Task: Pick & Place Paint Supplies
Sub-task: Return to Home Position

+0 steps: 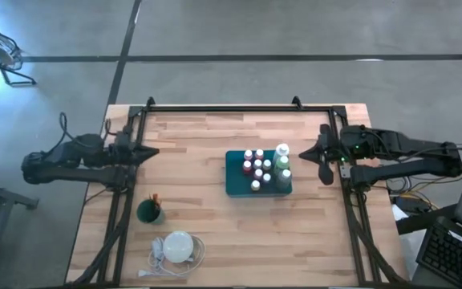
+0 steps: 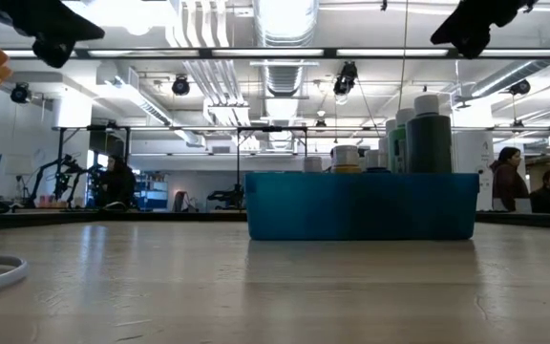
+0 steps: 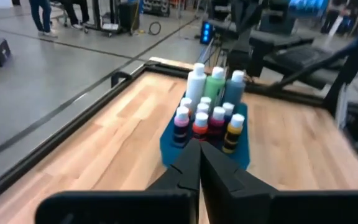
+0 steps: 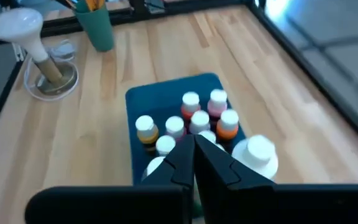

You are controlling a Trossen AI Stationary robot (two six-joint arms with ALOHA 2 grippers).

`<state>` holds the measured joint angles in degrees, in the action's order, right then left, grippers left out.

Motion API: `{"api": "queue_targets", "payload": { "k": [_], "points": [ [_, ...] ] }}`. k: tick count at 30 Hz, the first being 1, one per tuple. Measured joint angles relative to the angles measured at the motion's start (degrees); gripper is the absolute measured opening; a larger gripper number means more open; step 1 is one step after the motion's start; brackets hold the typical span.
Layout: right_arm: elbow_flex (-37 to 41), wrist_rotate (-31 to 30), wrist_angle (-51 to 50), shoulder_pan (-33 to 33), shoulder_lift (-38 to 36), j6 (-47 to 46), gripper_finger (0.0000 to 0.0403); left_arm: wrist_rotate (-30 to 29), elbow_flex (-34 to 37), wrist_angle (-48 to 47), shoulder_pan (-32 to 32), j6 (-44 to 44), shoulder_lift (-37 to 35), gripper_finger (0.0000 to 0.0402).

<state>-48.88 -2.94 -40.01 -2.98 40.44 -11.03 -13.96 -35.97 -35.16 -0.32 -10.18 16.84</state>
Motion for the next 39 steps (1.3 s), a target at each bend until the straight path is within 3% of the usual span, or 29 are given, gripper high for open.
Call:
{"api": "queue_targets", "payload": {
  "k": [4, 11, 22, 28, 35, 39],
  "points": [
    [3.55, 0.24, 6.15, -0.02, -2.71, 6.23, 0.0008, 2.29, 2.09, 3.29, 0.02, 5.34, -0.04, 0.0011],
    [8.23, 0.41, 11.53, -0.02, -9.23, 10.06, 0.0008, 12.01, 3.52, 8.31, 0.00, 15.43, -2.79, 0.0020],
    [22.65, 1.78, 25.31, -0.02, -25.04, 14.25, 0.0008, 12.16, 9.91, 11.85, 0.02, 16.01, -16.71, 0.0021],
    [28.77, 6.04, 27.57, -0.02, -32.49, 14.06, 0.0008, 12.08, 12.65, 13.03, 0.02, 15.51, -15.32, 0.0019],
    [33.93, 6.57, 27.36, -0.03, -40.35, 14.01, 0.0008, 11.72, 17.41, 13.27, 0.00, 13.54, -16.38, 0.0020],
    [35.02, 6.55, 26.59, -0.04, -39.86, 14.43, 0.0008, 11.66, 19.70, 13.90, 0.00, 12.13, -16.68, 0.0019]
  ]
}}
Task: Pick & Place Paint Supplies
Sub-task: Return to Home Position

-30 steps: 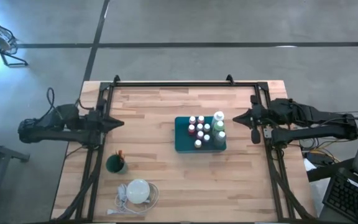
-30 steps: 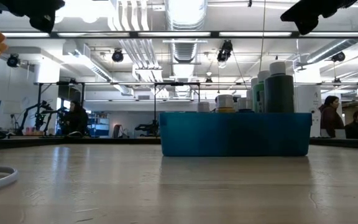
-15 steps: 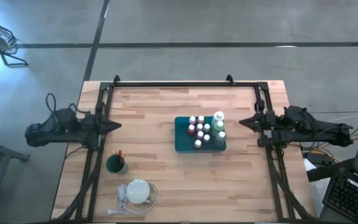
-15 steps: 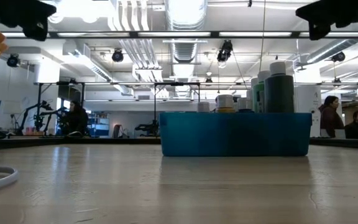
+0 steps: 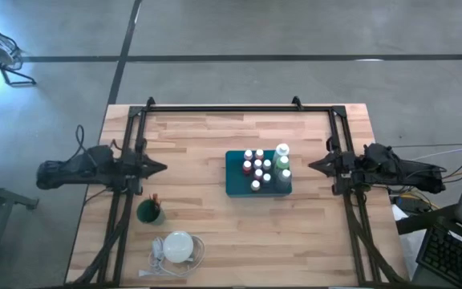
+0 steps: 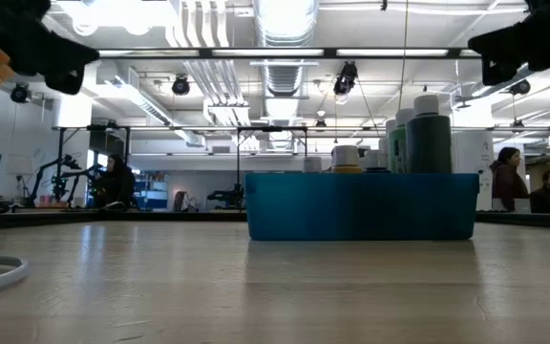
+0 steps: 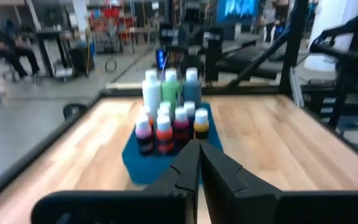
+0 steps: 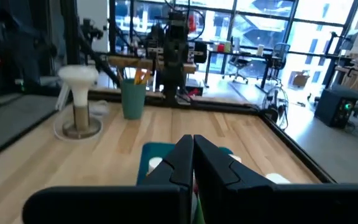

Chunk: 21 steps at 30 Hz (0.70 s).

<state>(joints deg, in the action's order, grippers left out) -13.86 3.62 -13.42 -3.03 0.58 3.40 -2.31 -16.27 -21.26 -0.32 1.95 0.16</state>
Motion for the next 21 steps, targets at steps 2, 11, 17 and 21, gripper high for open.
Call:
{"api": "queue_targets", "payload": {
  "k": [2, 11, 17, 21],
  "points": [
    [0.26, -0.09, -0.03, 0.01, 0.74, 1.25, 0.0008, -0.36, 1.39, -0.55, 0.00, -0.81, -0.02, 0.0020],
    [2.99, -0.61, -0.28, 0.01, -0.22, 2.33, 0.0008, -2.33, 3.21, -1.10, 0.02, -2.46, -0.04, 0.0019],
    [2.84, -0.76, -7.48, 0.00, -0.53, 0.83, 0.0009, -10.34, -0.42, -6.97, 0.00, -1.63, -0.04, 0.0021],
    [2.53, -0.79, -9.81, 0.00, -0.57, 0.81, 0.0008, -19.80, -0.44, -6.14, 0.02, -1.43, -0.04, 0.0019]
  ]
}}
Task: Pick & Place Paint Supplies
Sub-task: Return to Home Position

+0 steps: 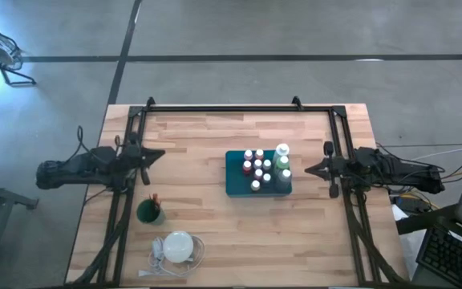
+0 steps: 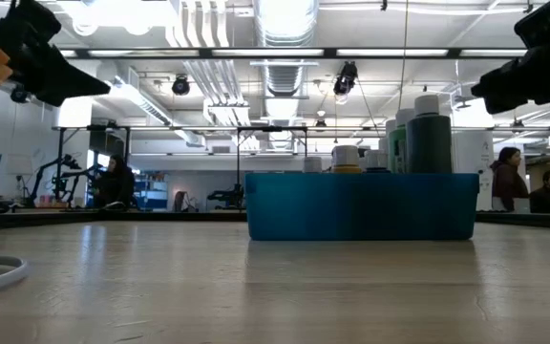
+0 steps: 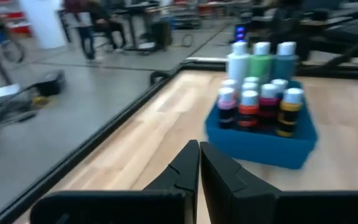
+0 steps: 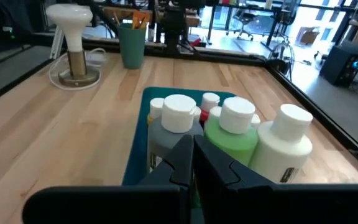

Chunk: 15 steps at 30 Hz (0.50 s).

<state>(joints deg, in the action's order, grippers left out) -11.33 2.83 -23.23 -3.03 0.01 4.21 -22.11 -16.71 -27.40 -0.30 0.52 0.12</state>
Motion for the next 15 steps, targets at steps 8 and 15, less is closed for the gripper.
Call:
{"api": "queue_targets", "payload": {
  "k": [8, 15],
  "points": [
    [0.00, 0.02, 1.54, 0.00, 0.01, -0.01, 0.0008, -3.01, 1.66, -0.12, 0.00, -0.72, 0.02, 0.0021],
    [-0.48, 0.02, 1.63, 0.00, 0.09, 0.24, 0.0008, -3.08, 1.72, 0.37, 0.00, -1.47, 0.02, 0.0019]
  ]
}}
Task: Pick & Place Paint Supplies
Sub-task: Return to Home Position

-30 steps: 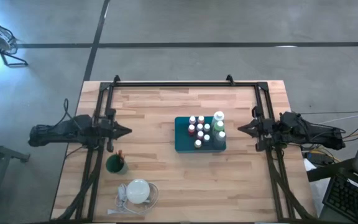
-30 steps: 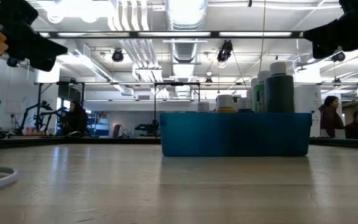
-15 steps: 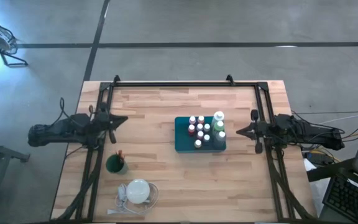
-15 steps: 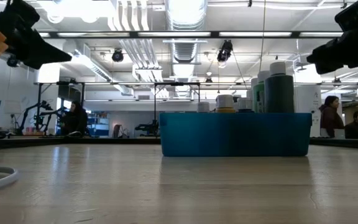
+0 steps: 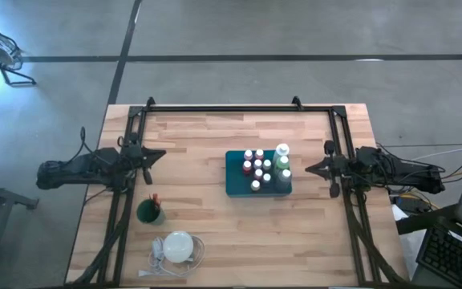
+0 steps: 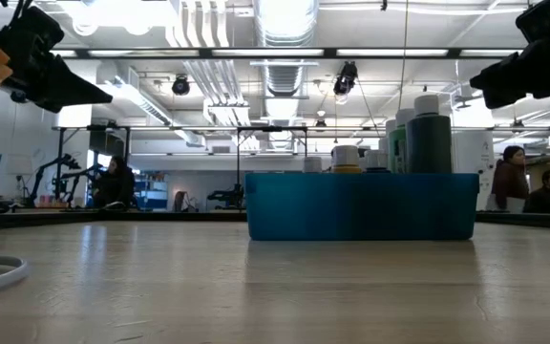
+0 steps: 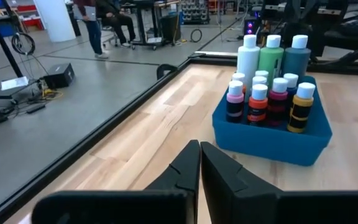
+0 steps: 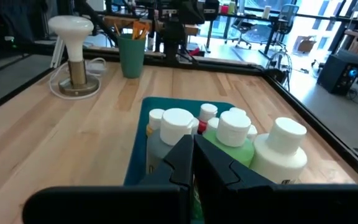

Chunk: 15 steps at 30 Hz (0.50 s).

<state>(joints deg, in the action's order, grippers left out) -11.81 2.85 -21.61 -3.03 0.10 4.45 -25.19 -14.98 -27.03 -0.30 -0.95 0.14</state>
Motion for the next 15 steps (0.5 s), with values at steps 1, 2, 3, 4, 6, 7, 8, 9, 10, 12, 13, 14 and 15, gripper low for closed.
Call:
{"api": "queue_targets", "payload": {
  "k": [1, 2, 3, 4, 6, 7, 8, 9, 10, 12, 13, 14, 15],
  "points": [
    [0.00, 0.00, -0.04, 0.00, 0.00, 0.02, 0.0009, 0.01, 0.00, -0.02, 0.00, 0.00, 0.00, 0.0019],
    [0.00, 0.00, -0.06, 0.02, 0.02, 0.04, 0.0008, 0.02, 0.00, -0.02, 0.00, 0.01, 0.00, 0.0020],
    [0.00, 0.00, -0.15, 0.01, 0.02, 0.09, 0.0008, 0.02, 0.00, -0.02, 0.00, 0.18, 0.00, 0.0021],
    [0.00, 0.00, -0.37, 0.00, 0.02, 0.16, 0.0008, 0.02, 0.00, -0.02, 0.00, 0.35, 0.00, 0.0021],
    [0.02, 0.00, -0.52, 0.01, 0.02, 0.11, 0.0008, 0.02, 0.00, -0.02, 0.00, 0.06, 0.00, 0.0021],
    [0.02, 0.00, -0.52, 0.01, 0.02, 0.16, 0.0008, 0.02, 0.00, -0.02, -0.02, -0.15, 0.00, 0.0020],
    [0.04, 0.00, -0.52, 0.02, 0.02, 0.24, 0.0009, 0.02, 0.00, -0.02, -0.02, -0.15, 0.00, 0.0019],
    [0.04, 0.00, -0.52, 0.00, 0.02, 0.22, 0.0008, 0.02, 0.00, -0.02, -0.02, -0.15, 0.00, 0.0019],
    [0.04, 0.02, -0.52, 0.00, 0.02, 0.19, 0.0008, 0.02, 0.00, -0.02, -0.02, -0.16, 0.00, 0.0018],
    [0.04, 0.02, -0.52, 0.00, 0.02, 0.24, 0.0008, 0.02, 0.02, -0.02, -0.02, -0.17, 0.00, 0.0019],
    [0.04, 0.02, -0.52, 0.00, 0.02, 0.23, 0.0008, 0.02, 0.02, -0.02, -0.02, -0.17, 0.00, 0.0020],
    [0.04, 0.02, -0.52, 0.00, 0.02, 0.17, 0.0008, 0.02, 0.02, -0.03, -0.02, -0.16, 0.00, 0.0021],
    [0.04, 0.02, -0.52, 0.00, 0.02, 0.19, 0.0008, 0.02, 0.02, -0.02, -0.02, -0.16, 0.00, 0.0021]
  ]
}}
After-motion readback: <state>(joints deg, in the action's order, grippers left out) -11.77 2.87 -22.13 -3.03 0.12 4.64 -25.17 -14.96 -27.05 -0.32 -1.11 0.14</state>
